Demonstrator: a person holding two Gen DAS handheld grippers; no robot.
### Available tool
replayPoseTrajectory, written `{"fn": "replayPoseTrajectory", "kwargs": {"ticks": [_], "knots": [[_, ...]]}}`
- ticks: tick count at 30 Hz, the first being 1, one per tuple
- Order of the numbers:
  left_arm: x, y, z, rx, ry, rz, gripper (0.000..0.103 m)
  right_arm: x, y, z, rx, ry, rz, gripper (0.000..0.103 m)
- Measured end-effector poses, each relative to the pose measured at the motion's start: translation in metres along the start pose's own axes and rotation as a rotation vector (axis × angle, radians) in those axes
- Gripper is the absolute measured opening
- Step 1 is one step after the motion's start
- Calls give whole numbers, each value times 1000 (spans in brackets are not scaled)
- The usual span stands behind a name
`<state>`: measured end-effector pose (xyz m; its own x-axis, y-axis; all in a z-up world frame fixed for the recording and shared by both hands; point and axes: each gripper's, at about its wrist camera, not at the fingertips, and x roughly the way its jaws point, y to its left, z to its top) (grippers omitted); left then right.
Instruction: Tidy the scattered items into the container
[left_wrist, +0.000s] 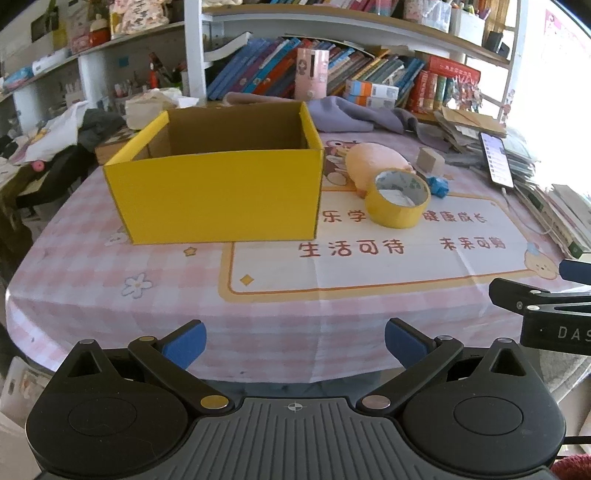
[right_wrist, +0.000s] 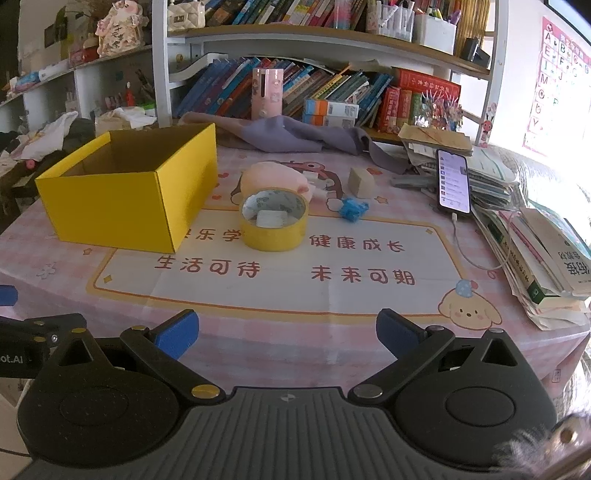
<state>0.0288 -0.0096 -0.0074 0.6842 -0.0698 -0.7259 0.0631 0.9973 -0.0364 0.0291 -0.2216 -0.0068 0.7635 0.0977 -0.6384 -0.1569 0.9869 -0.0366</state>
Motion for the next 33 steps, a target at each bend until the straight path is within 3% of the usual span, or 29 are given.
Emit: {"fn": "replayPoseTrajectory", "kwargs": {"ticks": [22,33], "knots": [[43,-66,32,156,-7,-142,103,35,-62,13,81,21,-13,101],[83,-105,67,173,-4,-183,103,74,-105,42,79,43,-13,99]]}}
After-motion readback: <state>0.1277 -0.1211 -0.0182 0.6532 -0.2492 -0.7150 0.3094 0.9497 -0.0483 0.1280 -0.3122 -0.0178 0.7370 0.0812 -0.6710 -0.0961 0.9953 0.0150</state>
